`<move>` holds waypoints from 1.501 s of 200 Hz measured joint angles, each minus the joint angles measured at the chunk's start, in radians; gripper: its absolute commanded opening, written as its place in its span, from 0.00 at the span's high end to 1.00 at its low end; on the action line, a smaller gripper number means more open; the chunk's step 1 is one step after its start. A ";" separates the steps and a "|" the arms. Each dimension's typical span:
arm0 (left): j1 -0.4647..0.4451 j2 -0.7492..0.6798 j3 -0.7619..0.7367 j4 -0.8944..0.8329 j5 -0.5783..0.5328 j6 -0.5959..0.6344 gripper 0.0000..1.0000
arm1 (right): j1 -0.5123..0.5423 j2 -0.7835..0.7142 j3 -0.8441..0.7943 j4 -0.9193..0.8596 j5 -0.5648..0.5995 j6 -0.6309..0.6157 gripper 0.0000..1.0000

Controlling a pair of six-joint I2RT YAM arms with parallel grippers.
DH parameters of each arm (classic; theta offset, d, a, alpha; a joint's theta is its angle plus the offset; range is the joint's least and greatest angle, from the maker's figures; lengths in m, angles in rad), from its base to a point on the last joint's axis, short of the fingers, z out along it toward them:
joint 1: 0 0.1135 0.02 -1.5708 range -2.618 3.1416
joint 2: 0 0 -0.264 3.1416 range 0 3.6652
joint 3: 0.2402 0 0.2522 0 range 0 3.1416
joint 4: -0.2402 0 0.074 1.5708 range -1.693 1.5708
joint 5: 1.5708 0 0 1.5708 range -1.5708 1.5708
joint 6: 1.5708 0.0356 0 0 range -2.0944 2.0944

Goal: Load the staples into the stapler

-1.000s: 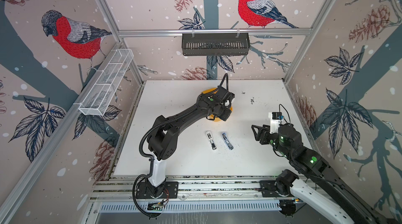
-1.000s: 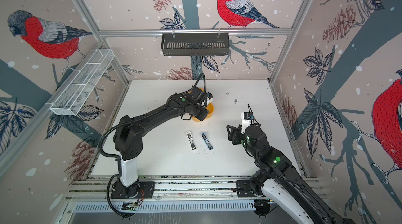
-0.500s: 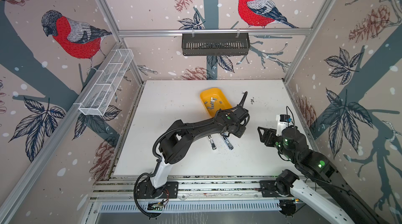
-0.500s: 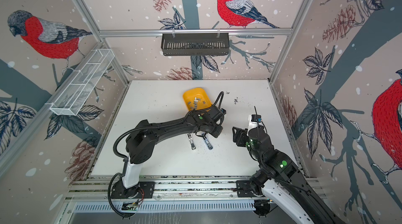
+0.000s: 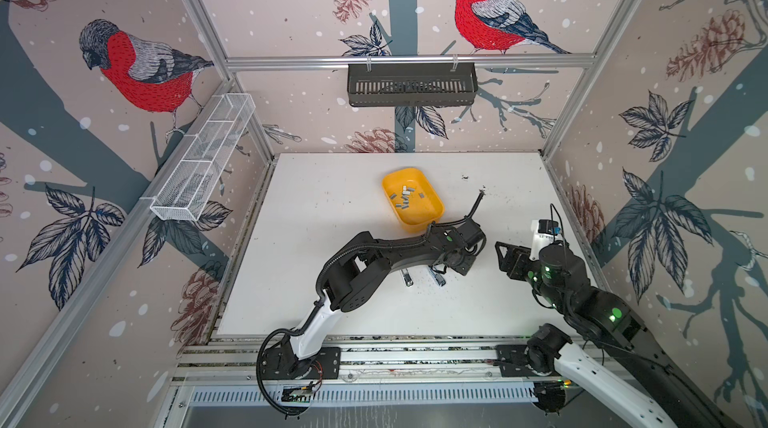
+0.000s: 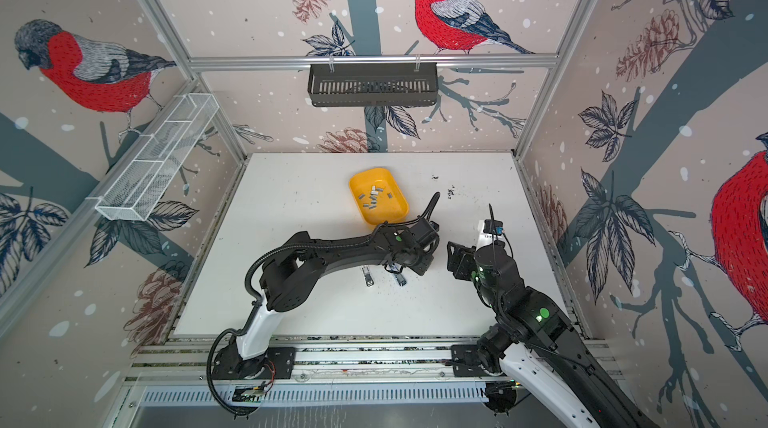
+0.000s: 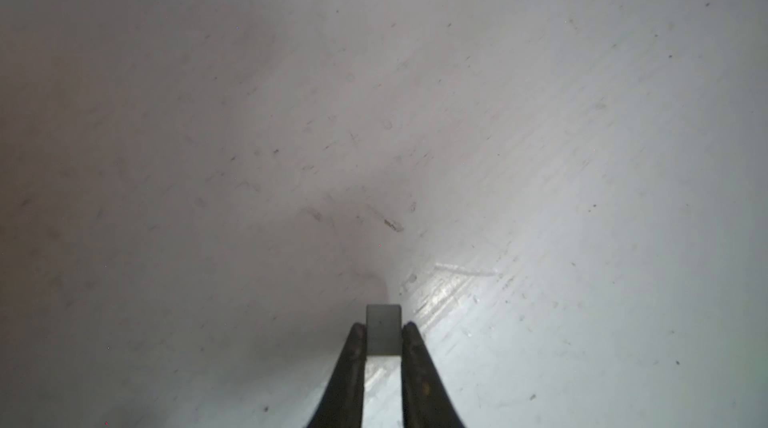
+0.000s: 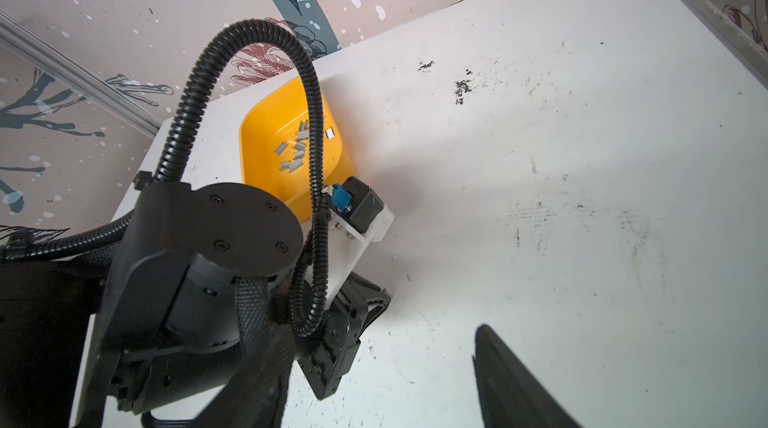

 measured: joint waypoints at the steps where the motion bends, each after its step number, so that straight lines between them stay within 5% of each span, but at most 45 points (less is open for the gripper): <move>1: 0.000 0.000 0.000 0.000 0.000 0.000 0.80 | 0.000 0.000 0.000 0.000 0.000 0.000 0.30; 95: -0.005 -0.017 -0.007 -0.003 -0.003 0.000 0.69 | 0.000 -0.007 -0.001 -0.002 0.001 0.000 0.31; 214: 0.053 -0.494 -0.352 0.046 0.086 0.044 0.72 | -0.002 0.108 -0.047 0.058 -0.097 -0.019 0.36; 300: 0.050 -0.269 -0.236 0.083 0.157 0.086 0.82 | -0.004 0.026 -0.023 0.049 -0.089 -0.020 0.34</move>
